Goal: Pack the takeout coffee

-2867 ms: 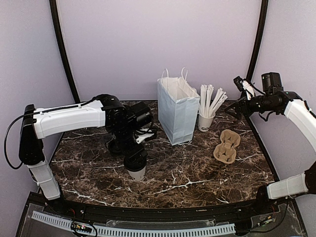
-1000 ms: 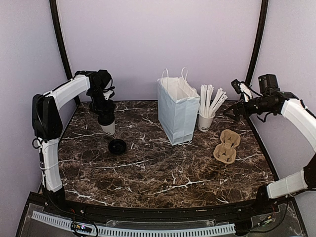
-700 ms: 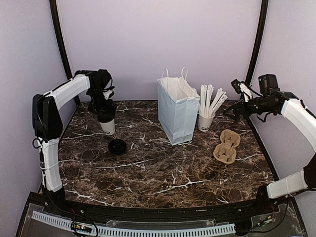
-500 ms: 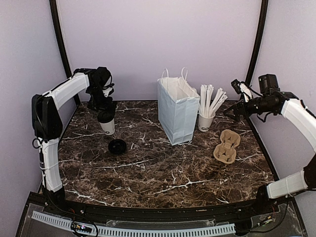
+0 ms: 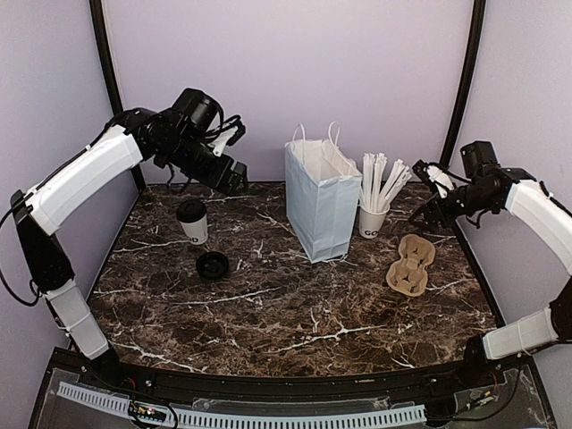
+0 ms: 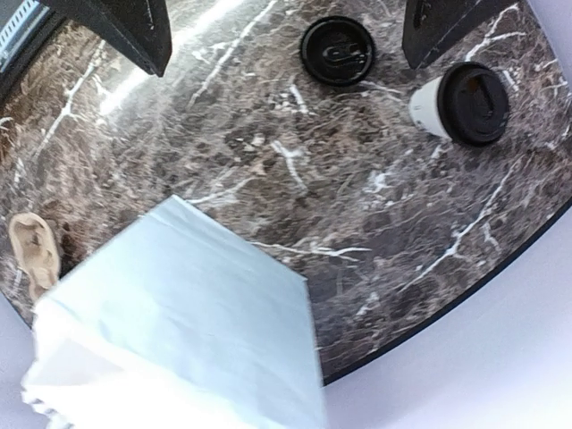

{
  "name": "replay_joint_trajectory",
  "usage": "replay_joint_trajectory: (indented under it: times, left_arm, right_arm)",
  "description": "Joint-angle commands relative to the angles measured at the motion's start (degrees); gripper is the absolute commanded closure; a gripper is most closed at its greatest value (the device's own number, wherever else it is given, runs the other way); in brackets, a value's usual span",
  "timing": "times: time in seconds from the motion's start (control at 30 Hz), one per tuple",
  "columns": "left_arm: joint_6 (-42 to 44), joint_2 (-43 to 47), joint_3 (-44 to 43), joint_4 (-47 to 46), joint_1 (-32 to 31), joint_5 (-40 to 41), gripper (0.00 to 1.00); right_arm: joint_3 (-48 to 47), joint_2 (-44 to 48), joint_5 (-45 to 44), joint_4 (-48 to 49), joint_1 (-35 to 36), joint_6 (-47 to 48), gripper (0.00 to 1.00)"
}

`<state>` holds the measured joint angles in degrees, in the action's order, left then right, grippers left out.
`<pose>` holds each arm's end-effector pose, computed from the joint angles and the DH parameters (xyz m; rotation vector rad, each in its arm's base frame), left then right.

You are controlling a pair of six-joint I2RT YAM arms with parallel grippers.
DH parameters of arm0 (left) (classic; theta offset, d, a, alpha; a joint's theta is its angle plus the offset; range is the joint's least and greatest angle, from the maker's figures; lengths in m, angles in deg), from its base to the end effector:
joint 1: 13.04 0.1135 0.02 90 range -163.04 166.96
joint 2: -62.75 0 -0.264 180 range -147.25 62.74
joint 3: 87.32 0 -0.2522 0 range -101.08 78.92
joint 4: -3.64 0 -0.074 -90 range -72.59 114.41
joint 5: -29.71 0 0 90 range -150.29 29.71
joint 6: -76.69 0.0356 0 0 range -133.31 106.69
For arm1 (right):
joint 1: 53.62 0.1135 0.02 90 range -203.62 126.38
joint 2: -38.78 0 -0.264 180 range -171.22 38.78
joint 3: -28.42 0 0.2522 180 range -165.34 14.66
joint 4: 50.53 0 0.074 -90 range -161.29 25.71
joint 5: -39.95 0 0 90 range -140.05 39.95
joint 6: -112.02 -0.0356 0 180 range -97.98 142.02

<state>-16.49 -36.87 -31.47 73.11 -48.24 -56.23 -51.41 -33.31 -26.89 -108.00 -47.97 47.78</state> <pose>0.3047 -0.2118 0.4011 0.6190 2.2835 -0.2434 0.2551 0.0393 0.3172 -0.8114 2.2291 0.3258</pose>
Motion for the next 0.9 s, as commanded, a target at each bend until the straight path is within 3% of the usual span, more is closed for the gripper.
replay_joint_trajectory:
  times: [0.0,0.2,0.3,0.57,0.77,0.87]
  left_arm:
    - [-3.34,6.09,9.24,-9.03,-4.60,-2.64,0.08]
    - [-9.83,17.67,27.00,-21.26,-8.89,-8.37,0.11]
    - [-12.63,22.02,32.91,-22.47,-10.09,-8.10,0.12]
    - [-18.77,29.94,40.11,-22.48,-12.76,-6.94,0.14]
    - [-21.10,32.98,43.04,-22.71,-14.13,-5.89,0.15]
    - [-21.24,33.43,43.46,-22.51,-14.63,-5.92,0.15]
  right_arm:
    - [-6.26,-0.01,-4.52,1.39,7.45,3.24,0.26]
    - [-16.11,-6.08,-8.44,3.13,20.29,5.79,0.34]
    - [-22.12,-11.15,-11.89,5.09,26.09,3.48,0.37]
    - [-40.46,-28.09,-22.72,4.31,35.82,-1.51,0.36]
    - [-52.88,-38.00,-30.63,1.65,38.18,-6.81,0.36]
    - [-52.95,-39.34,-31.35,2.37,38.57,-7.45,0.42]
